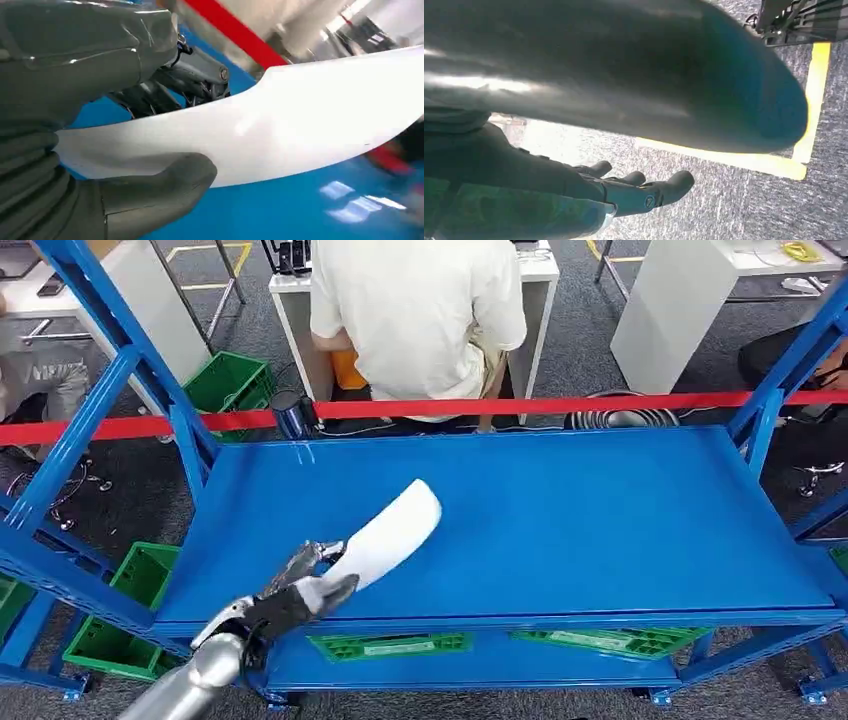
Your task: Take the parts from the cabinet and place them on the table.
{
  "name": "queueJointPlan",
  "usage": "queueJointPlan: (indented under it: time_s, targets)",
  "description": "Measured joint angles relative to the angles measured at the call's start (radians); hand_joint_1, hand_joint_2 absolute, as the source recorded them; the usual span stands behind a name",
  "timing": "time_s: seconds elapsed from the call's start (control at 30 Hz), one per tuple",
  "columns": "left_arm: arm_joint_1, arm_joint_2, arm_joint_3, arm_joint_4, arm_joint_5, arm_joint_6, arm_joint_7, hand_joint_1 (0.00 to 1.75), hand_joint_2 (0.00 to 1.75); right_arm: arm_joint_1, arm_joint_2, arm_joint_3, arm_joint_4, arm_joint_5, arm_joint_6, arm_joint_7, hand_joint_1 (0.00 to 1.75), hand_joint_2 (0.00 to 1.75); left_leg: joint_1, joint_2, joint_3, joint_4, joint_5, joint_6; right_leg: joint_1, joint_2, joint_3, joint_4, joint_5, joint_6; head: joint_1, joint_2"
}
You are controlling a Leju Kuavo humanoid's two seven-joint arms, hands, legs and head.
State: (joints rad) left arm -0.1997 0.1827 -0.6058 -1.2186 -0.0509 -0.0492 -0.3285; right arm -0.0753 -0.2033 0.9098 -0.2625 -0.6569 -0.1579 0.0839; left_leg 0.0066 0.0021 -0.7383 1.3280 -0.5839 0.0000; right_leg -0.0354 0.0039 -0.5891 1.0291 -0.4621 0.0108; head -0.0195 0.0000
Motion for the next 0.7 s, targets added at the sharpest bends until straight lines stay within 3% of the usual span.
queueJointPlan:
  time_s: [0.03, 0.07, 0.13, 0.17, 0.2, 0.27, 0.3, 0.33, 0.37, 0.43, 0.47, 0.5, 0.53, 0.6, 0.63, 0.67, 0.7]
  targets:
    - [0.010, -0.002, 0.003, -0.027, 0.015, -0.007, 0.000, 1.75, 1.75, 0.000, 0.000, 0.000, 0.000, 0.000, 0.000, 0.000, 0.00, 0.00, 0.000, 0.000, 0.015, -0.038, 0.029, 0.005, 0.001, 0.001, 0.000, 0.000, 0.000, 0.000, 0.000, 0.000]
    - [0.016, -0.002, 0.007, -0.050, 0.033, -0.024, -0.002, 1.75, 1.75, -0.001, 0.000, 0.000, 0.000, 0.000, 0.000, 0.000, 0.00, 0.00, -0.001, -0.001, 0.053, -0.117, 0.073, 0.013, 0.005, 0.002, 0.002, 0.000, 0.000, 0.000, 0.000, 0.000]
    - [0.025, -0.003, 0.016, -0.100, 0.143, -0.097, -0.023, 1.73, 1.75, -0.003, 0.002, -0.001, 0.000, 0.001, 0.000, 0.000, 0.00, 0.00, -0.011, -0.004, 0.142, -0.290, 0.142, 0.046, 0.008, 0.003, 0.004, -0.002, 0.000, 0.000, 0.000, 0.000]
    - [0.036, -0.004, 0.022, -0.131, 0.219, -0.143, -0.033, 1.73, 1.75, -0.003, 0.012, -0.002, -0.002, 0.001, 0.000, -0.001, 0.00, 0.00, -0.014, 0.002, 0.148, -0.303, 0.129, 0.052, 0.015, 0.003, 0.003, -0.003, 0.001, 0.003, 0.004, 0.000]
    - [0.047, -0.006, 0.023, -0.167, 0.296, -0.181, -0.040, 1.75, 1.75, -0.002, 0.006, -0.003, -0.002, 0.000, 0.000, -0.002, 0.00, 0.00, -0.021, 0.004, 0.146, -0.309, 0.131, 0.056, 0.005, 0.002, 0.002, -0.004, 0.001, 0.004, 0.002, 0.000]
    - [0.067, -0.009, 0.021, -0.241, 0.430, -0.243, -0.043, 1.75, 1.75, -0.001, 0.011, -0.008, -0.002, -0.004, 0.000, -0.003, 0.00, 0.00, -0.026, 0.002, 0.147, -0.313, 0.132, 0.061, 0.004, 0.000, 0.004, -0.012, 0.004, 0.015, 0.002, 0.000]
    - [0.070, -0.011, 0.018, -0.281, 0.475, -0.266, -0.044, 1.75, 1.75, -0.002, 0.012, -0.011, -0.002, -0.009, 0.000, -0.005, 0.00, 0.00, -0.026, 0.002, 0.159, -0.336, 0.142, 0.069, 0.013, 0.000, 0.011, -0.023, 0.008, 0.023, 0.002, 0.000]
    - [0.075, -0.015, 0.014, -0.318, 0.507, -0.287, -0.045, 1.75, 1.75, 0.002, 0.013, -0.017, -0.002, -0.015, -0.001, -0.007, 0.00, 0.00, -0.017, 0.007, 0.177, -0.363, 0.160, 0.065, 0.012, -0.003, 0.000, -0.003, -0.001, 0.020, 0.003, 0.000]
    - [0.074, -0.018, 0.009, -0.344, 0.533, -0.303, -0.048, 1.75, 1.75, 0.003, 0.013, -0.022, -0.002, -0.021, -0.001, -0.012, 0.00, 0.00, -0.016, 0.007, 0.183, -0.377, 0.167, 0.075, 0.013, -0.003, -0.020, 0.043, -0.029, 0.012, 0.005, 0.000]
    - [0.075, -0.021, -0.003, -0.390, 0.554, -0.327, -0.048, 1.75, 1.75, 0.007, 0.013, -0.030, -0.002, -0.031, -0.002, -0.018, 0.00, 0.00, -0.018, 0.005, 0.181, -0.377, 0.168, 0.076, 0.012, -0.002, -0.093, 0.194, -0.092, 0.003, 0.005, 0.000]
    - [0.079, -0.021, -0.009, -0.405, 0.556, -0.335, -0.047, 1.73, 1.75, 0.012, 0.013, -0.033, -0.002, -0.032, -0.002, -0.019, 0.00, 0.00, -0.019, 0.004, 0.180, -0.376, 0.168, 0.076, 0.011, -0.002, -0.128, 0.263, -0.114, 0.005, 0.005, 0.000]
    - [0.081, -0.021, -0.013, -0.416, 0.558, -0.337, -0.047, 1.68, 1.75, 0.016, 0.013, -0.036, -0.002, -0.035, -0.002, -0.019, 0.00, 0.00, -0.019, 0.003, 0.179, -0.375, 0.168, 0.076, 0.010, -0.002, -0.142, 0.287, -0.115, 0.013, 0.005, 0.000]
    - [0.083, -0.021, -0.016, -0.425, 0.558, -0.338, -0.047, 1.68, 1.75, 0.020, 0.013, -0.038, -0.002, -0.035, -0.003, -0.019, 0.00, 0.00, -0.019, 0.002, 0.179, -0.374, 0.167, 0.074, 0.008, -0.003, -0.130, 0.260, -0.100, 0.025, 0.005, 0.000]
    - [0.083, -0.021, -0.022, -0.441, 0.567, -0.347, -0.047, 1.64, 1.75, 0.021, 0.012, -0.045, -0.002, -0.038, -0.003, -0.021, 0.00, 0.00, -0.017, 0.001, 0.178, -0.365, 0.162, 0.066, 0.001, -0.005, -0.038, 0.080, -0.031, 0.053, 0.005, 0.000]
    - [0.082, -0.021, -0.024, -0.447, 0.578, -0.358, -0.048, 1.64, 1.75, 0.021, 0.012, -0.049, -0.002, -0.042, -0.003, -0.024, 0.00, 0.00, -0.018, 0.001, 0.174, -0.351, 0.156, 0.057, -0.003, -0.007, 0.011, -0.008, -0.006, 0.060, 0.005, 0.000]
    - [0.082, -0.021, -0.025, -0.454, 0.583, -0.368, -0.049, 1.59, 1.75, 0.021, 0.015, -0.051, -0.002, -0.047, -0.003, -0.026, 0.00, 0.00, -0.026, 0.001, 0.167, -0.337, 0.145, 0.046, 0.004, -0.009, 0.014, -0.015, -0.006, 0.046, 0.005, 0.000]
    - [0.082, -0.020, -0.028, -0.462, 0.588, -0.378, -0.049, 1.59, 1.75, 0.023, 0.015, -0.053, -0.002, -0.050, -0.003, -0.029, 0.00, 0.00, -0.026, 0.002, 0.164, -0.330, 0.140, 0.043, 0.002, -0.006, 0.016, -0.016, -0.003, 0.030, 0.002, 0.000]
